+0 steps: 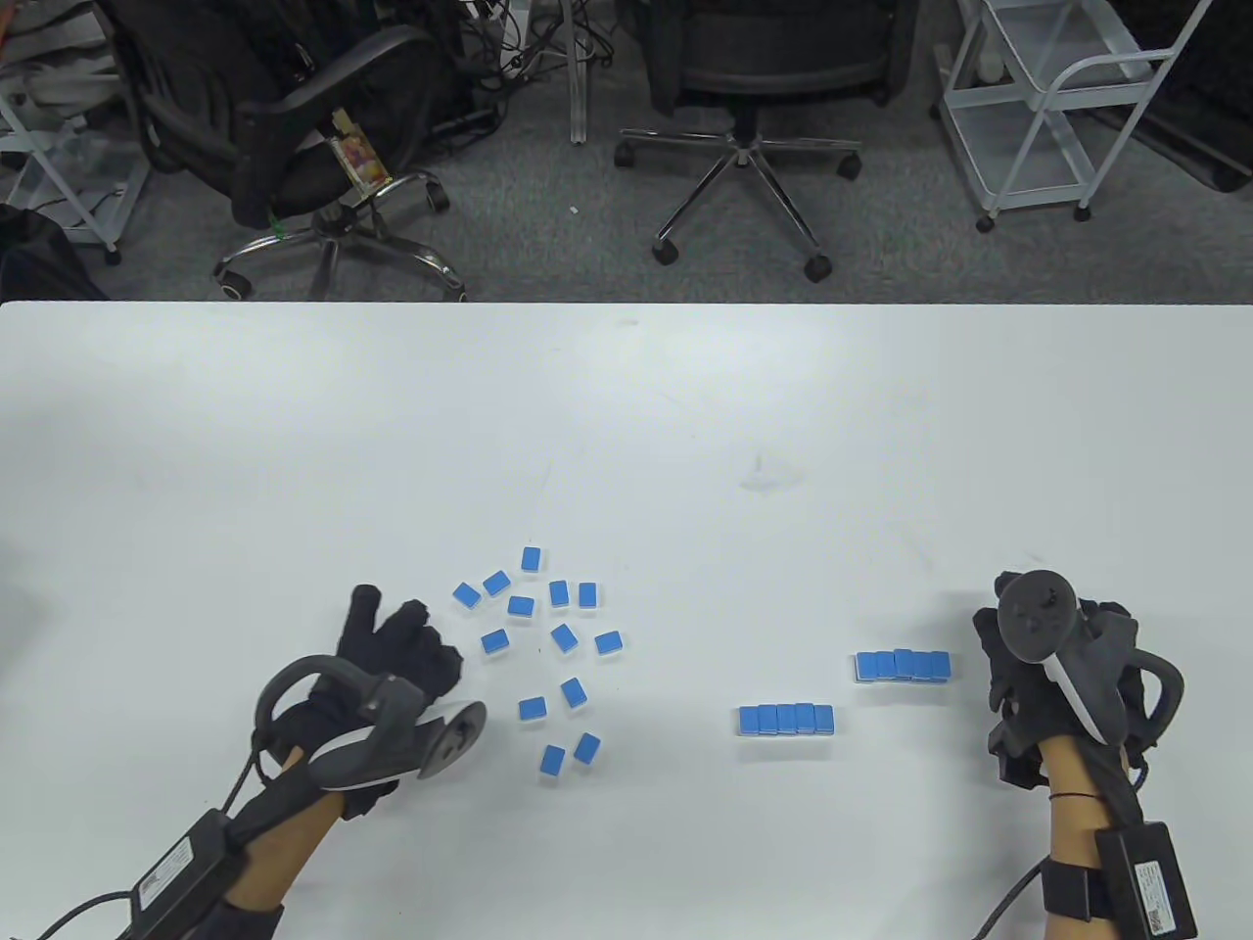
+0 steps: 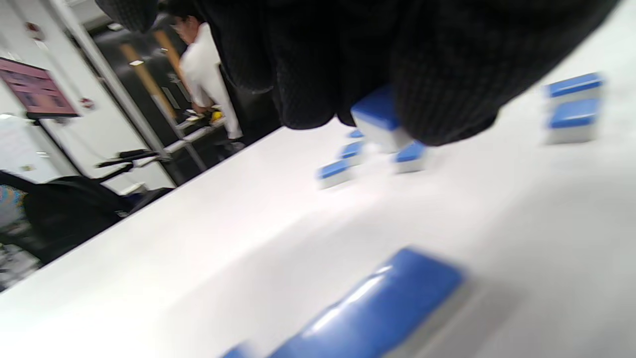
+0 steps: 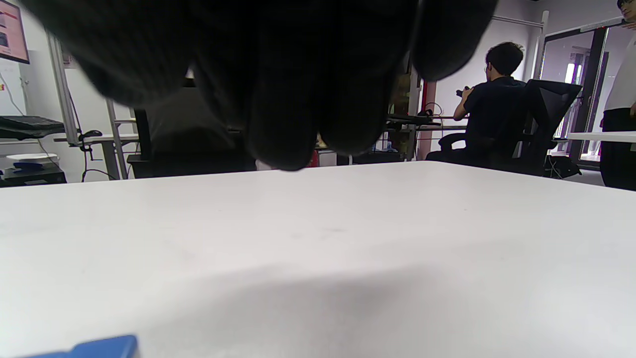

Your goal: Build mahjong tile wall

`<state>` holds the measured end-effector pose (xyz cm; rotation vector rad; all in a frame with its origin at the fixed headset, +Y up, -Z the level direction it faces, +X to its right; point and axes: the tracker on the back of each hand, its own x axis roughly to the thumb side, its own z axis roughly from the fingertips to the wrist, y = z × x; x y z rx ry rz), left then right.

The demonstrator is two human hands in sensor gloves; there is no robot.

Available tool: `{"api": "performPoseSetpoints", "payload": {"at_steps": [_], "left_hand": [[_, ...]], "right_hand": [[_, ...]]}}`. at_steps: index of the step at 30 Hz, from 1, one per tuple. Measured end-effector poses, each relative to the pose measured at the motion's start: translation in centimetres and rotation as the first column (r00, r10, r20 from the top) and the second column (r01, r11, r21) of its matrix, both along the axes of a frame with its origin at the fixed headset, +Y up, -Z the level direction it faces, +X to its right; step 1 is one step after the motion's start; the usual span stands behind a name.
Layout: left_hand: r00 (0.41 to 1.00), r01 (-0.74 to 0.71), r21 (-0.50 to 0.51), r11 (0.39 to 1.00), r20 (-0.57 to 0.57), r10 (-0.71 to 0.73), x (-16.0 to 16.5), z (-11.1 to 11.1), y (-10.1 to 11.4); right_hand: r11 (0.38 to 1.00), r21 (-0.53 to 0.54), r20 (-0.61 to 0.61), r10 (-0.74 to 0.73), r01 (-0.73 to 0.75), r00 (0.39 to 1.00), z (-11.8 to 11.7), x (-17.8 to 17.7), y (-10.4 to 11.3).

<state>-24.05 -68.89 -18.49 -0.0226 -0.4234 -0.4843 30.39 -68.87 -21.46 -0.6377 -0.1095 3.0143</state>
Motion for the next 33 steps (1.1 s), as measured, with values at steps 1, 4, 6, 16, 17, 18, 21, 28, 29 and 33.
{"api": "performPoseSetpoints", "payload": {"at_steps": [1, 4, 6, 16, 17, 18, 21, 28, 29, 33], "left_hand": [[1.0, -0.002, 0.007, 1.0, -0.027, 0.002, -1.6, 0.0, -0.1], [0.993, -0.07, -0.045, 0.997, -0.095, 0.065, -4.8, -0.2, -1.2], [0.983, -0.132, -0.119, 0.984, -0.145, 0.114, -5.8, -0.5, -1.7], [0.98, -0.13, -0.171, 0.977, -0.169, 0.101, -5.9, -1.5, -2.6], [0.981, -0.12, -0.176, 0.977, -0.175, 0.089, -6.0, -1.5, -2.7], [0.98, -0.123, -0.185, 0.975, -0.178, 0.09, -6.0, -1.5, -2.8], [0.977, -0.146, -0.203, 0.968, -0.183, 0.109, -6.1, -1.6, -2.9], [0.975, -0.142, -0.239, 0.961, -0.199, 0.095, -6.2, -1.7, -3.2], [0.974, -0.148, -0.244, 0.958, -0.202, 0.099, -6.3, -1.7, -3.2], [0.974, -0.156, -0.248, 0.956, -0.202, 0.106, -6.3, -1.7, -3.3]], "right_hand": [[1.0, 0.002, -0.001, 0.0, 0.0, 1.0, 0.0, 0.0, 0.0], [1.0, -0.007, -0.001, 0.003, -0.003, 1.0, 0.0, 0.0, -0.2], [1.0, -0.011, -0.002, 0.005, -0.005, 1.0, 0.0, -0.1, -0.2], [1.0, -0.019, -0.008, 0.006, -0.006, 1.0, -0.2, -0.2, -0.3], [1.0, -0.019, -0.008, 0.006, -0.006, 1.0, -0.2, -0.2, -0.3], [1.0, -0.018, -0.009, 0.008, -0.009, 1.0, -0.2, -0.2, -0.3], [1.0, -0.015, -0.011, 0.009, -0.009, 1.0, -0.2, -0.2, -0.2], [1.0, -0.023, -0.012, 0.007, -0.007, 1.0, -0.2, -0.3, -0.3], [1.0, -0.022, -0.013, 0.007, -0.007, 1.0, -0.2, -0.3, -0.2], [1.0, -0.024, -0.012, 0.004, -0.005, 1.0, -0.2, -0.3, -0.3]]}}
